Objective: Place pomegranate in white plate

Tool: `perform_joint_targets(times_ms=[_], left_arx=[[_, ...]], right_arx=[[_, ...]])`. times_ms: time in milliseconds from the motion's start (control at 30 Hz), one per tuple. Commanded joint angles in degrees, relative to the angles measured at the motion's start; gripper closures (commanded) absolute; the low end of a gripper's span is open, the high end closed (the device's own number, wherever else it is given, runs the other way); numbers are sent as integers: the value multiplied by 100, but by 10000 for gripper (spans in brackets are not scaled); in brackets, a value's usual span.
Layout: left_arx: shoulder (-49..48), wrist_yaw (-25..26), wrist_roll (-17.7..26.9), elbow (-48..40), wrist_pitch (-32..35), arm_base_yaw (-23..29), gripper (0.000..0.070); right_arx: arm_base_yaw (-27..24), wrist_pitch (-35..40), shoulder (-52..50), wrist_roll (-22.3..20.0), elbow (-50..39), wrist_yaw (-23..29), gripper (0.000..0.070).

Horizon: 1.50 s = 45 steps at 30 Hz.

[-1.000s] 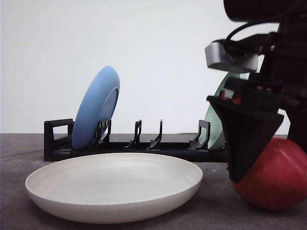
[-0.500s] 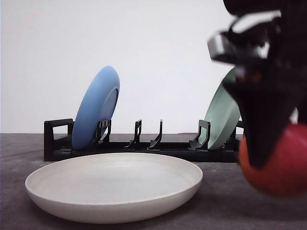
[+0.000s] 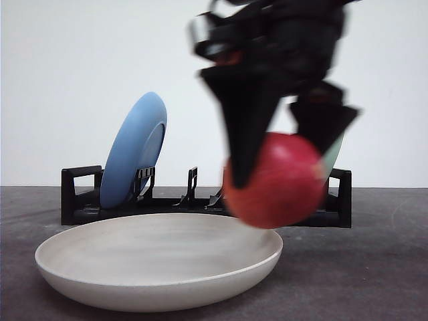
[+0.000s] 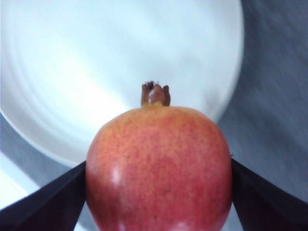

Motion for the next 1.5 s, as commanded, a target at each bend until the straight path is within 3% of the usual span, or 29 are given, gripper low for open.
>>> perform_joint_targets(times_ms=[0, 400, 667, 967, 1467], left_arx=[[9, 0, -47, 37, 74, 4, 307], [9, -1, -46, 37, 74, 4, 307], [9, 0, -46, 35, 74, 4, 308], [9, 0, -46, 35, 76, 4, 307], [9, -2, -46, 35, 87, 4, 308]], right_arx=[[114, 69, 326, -139, 305, -39, 236], [331, 929, 1132, -155, 747, -289, 236], [329, 970, 1251, -148, 747, -294, 223], [330, 947, 1251, -69, 747, -333, 159], [323, 954, 1262, -71, 745, -381, 148]])
